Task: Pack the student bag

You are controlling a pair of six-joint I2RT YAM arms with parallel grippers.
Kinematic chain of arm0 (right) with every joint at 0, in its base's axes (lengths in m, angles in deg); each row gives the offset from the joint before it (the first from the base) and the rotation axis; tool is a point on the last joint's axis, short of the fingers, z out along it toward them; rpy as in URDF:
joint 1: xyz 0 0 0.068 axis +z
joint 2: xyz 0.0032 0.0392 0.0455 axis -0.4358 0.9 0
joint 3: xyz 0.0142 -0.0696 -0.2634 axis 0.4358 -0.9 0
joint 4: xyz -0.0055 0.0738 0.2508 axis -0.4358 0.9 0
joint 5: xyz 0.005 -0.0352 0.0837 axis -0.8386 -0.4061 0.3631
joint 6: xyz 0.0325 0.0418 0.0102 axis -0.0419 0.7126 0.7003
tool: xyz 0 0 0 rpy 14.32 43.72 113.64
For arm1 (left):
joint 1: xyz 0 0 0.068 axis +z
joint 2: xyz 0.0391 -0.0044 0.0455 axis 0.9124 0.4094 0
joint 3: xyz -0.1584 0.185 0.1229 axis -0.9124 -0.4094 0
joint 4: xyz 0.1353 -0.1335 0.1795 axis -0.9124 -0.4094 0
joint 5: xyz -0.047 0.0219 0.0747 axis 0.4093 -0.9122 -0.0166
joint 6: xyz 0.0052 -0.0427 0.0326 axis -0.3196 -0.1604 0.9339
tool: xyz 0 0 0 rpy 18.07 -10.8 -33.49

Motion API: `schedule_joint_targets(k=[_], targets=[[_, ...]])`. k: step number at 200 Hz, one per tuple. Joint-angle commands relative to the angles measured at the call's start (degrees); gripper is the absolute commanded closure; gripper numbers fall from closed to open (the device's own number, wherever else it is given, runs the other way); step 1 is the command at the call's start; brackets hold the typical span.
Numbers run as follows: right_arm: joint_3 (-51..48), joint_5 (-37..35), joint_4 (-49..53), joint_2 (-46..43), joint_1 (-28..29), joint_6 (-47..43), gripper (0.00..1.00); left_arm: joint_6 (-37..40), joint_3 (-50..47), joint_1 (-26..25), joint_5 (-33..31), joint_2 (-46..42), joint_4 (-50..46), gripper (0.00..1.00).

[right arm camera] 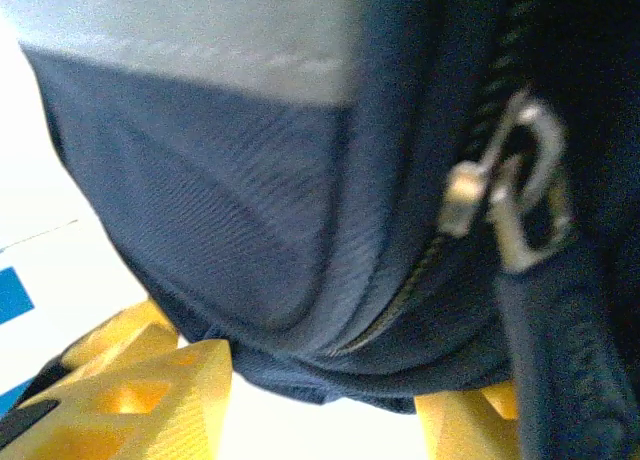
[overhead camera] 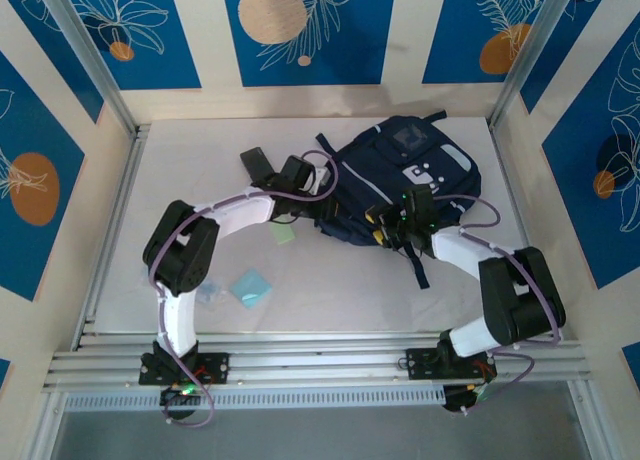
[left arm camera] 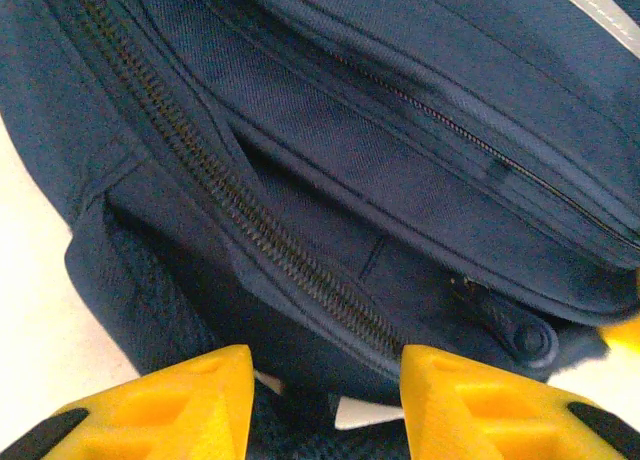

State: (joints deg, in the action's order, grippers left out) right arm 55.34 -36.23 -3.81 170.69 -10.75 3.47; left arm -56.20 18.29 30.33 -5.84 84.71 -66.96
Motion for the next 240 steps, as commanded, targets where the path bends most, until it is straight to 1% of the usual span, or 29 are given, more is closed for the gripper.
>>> schedule_joint_targets(k=[1, 7, 17, 24, 34, 55, 79, 103, 118, 139, 160, 181, 216, 240], targets=[[0.8, -5.5, -2.4, 2.9, -1.7, 0.2, 0.58, -0.9, -1.9, 0.1, 2.5, -3.7, 0.4, 0.58], [1.1, -5.3, -2.9, 3.3, -1.8, 0.2, 0.65, -0.7, -2.2, 0.1, 2.7, -4.2, 0.4, 0.58], [1.8, -5.2, -3.1, 3.3, -1.8, -0.4, 0.78, 0.4, -2.4, 0.1, 3.5, -5.1, 0.1, 0.58], [2.4, -5.5, -2.5, 2.8, -1.9, -1.1, 0.85, 1.3, -2.3, 0.1, 4.0, -5.7, -0.3, 0.58], [3.1, -6.1, -1.3, 1.5, -2.0, -2.3, 0.92, 2.6, -2.0, 0.1, 4.4, -6.6, -1.0, 0.58], [4.2, -7.9, 1.6, -2.5, -2.4, -5.0, 1.0, 5.4, -0.3, 0.1, 5.2, -8.1, -3.2, 0.57], [4.5, -9.4, 3.4, -7.8, -3.4, -7.0, 1.0, 6.6, 1.9, 0.0, 5.7, -9.1, -4.7, 0.56], [4.9, -9.0, 4.1, -10.5, -4.4, -8.0, 1.0, 7.0, 4.7, -0.3, 7.2, -8.5, -5.8, 0.56], [5.2, -8.4, 4.2, -10.7, -5.0, -8.4, 1.0, 7.6, 6.2, -0.8, 8.4, -7.6, -6.0, 0.55], [5.4, -6.8, 3.1, -10.3, -5.9, -8.5, 1.0, 9.2, 8.9, -2.0, 10.0, -5.5, -7.4, 0.52], [6.4, -5.8, 2.9, -9.7, -6.1, -9.0, 1.0, 11.1, 13.1, -3.3, 11.0, -2.3, -9.8, 0.48], [7.2, -5.2, 3.0, -9.5, -6.1, -9.4, 1.0, 11.5, 18.0, -4.2, 12.1, 1.5, -12.0, 0.47], [7.0, -4.3, 2.3, -8.8, -6.1, -8.9, 1.0, 12.3, 22.9, -7.0, 9.2, 6.4, -14.5, 0.46], [7.0, -3.4, 1.5, -8.1, -6.2, -8.5, 1.0, 14.2, 23.6, -8.8, 3.3, 8.3, -14.0, 0.46]])
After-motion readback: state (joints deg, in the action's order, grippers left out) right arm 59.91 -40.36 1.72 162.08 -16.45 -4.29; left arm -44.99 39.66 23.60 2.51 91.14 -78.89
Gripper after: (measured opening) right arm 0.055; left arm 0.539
